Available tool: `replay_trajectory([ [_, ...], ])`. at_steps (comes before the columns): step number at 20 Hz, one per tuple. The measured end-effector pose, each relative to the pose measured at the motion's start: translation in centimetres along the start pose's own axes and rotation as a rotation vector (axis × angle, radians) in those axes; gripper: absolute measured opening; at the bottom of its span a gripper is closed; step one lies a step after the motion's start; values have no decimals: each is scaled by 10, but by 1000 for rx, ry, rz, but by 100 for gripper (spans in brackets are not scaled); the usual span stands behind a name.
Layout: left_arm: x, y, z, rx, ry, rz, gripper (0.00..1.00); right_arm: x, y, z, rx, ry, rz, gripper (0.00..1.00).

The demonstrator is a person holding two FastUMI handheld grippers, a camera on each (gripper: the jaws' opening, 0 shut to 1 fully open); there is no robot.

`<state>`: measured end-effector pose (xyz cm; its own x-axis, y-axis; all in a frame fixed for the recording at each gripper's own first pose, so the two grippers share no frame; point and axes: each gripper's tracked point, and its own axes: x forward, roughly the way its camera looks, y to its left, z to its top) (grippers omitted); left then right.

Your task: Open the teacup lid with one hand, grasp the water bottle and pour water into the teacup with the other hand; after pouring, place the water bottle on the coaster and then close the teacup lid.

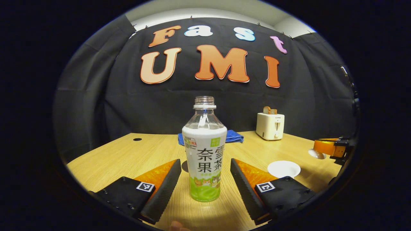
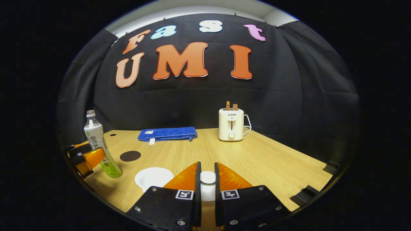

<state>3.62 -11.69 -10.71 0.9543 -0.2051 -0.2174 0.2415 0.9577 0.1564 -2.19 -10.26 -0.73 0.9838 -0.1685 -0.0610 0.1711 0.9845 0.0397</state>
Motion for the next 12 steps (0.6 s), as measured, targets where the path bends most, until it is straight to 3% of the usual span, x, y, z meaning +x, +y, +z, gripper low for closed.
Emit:
replay_trajectory([
  [9,17,4,-9,-13,29,24,98,3,-4,-3,6,5,2,17],
  [10,19,3,-9,-13,27,20,92,3,-4,-2,7,6,1,17],
  [11,20,2,-11,-6,28,18,75,3,-5,-3,10,7,1,17],
  [12,14,2,-8,2,31,10,73,2,-5,-3,11,6,1,17],
])
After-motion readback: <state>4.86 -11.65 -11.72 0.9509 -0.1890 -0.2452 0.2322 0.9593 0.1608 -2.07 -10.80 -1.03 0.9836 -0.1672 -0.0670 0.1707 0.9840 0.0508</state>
